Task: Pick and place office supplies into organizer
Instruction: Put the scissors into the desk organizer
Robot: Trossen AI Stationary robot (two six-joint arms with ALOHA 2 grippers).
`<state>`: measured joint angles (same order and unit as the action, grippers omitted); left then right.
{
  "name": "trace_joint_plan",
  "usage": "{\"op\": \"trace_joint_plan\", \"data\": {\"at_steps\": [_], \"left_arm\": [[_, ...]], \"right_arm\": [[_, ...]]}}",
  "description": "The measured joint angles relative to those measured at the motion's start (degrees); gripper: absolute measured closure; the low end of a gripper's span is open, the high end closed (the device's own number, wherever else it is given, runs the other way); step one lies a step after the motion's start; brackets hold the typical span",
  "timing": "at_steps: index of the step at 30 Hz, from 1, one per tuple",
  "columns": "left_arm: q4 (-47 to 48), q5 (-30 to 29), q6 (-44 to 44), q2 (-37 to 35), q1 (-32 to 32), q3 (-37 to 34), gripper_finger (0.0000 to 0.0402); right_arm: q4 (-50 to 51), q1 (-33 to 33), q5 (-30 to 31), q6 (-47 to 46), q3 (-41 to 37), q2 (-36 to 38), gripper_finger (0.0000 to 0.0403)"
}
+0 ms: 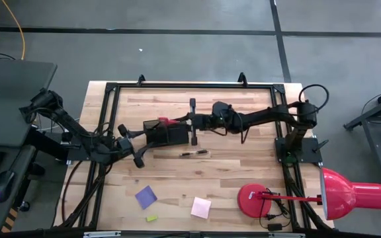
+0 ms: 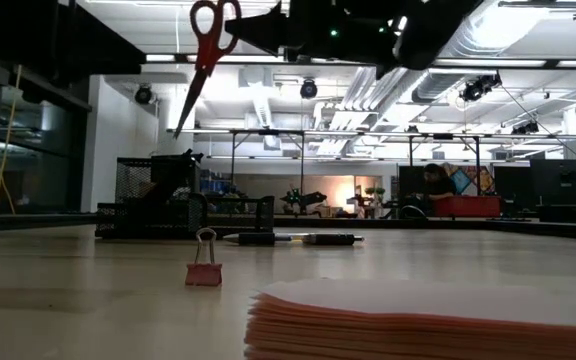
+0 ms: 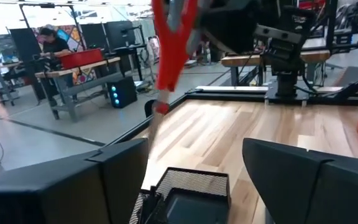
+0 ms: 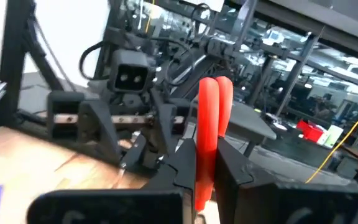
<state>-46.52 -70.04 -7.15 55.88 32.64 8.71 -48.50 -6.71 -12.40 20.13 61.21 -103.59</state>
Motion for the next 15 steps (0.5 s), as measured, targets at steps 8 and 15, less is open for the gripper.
{"op": "trace_joint_plan", "data": {"at_steps": [8,15], "left_arm": [[0.0,0.4,-0.1,-0.2,0.0,0.0,0.0165],[0.4,0.5,-0.1,-0.2,0.0,0.0,0.0165]], "right_arm": [[4.9,-2.1,-2.4,-0.8,7.9,-6.2,0.0394],[7.4,-3.2,-4.3,-2.1,12.3,-10.8,0.0394]]}}
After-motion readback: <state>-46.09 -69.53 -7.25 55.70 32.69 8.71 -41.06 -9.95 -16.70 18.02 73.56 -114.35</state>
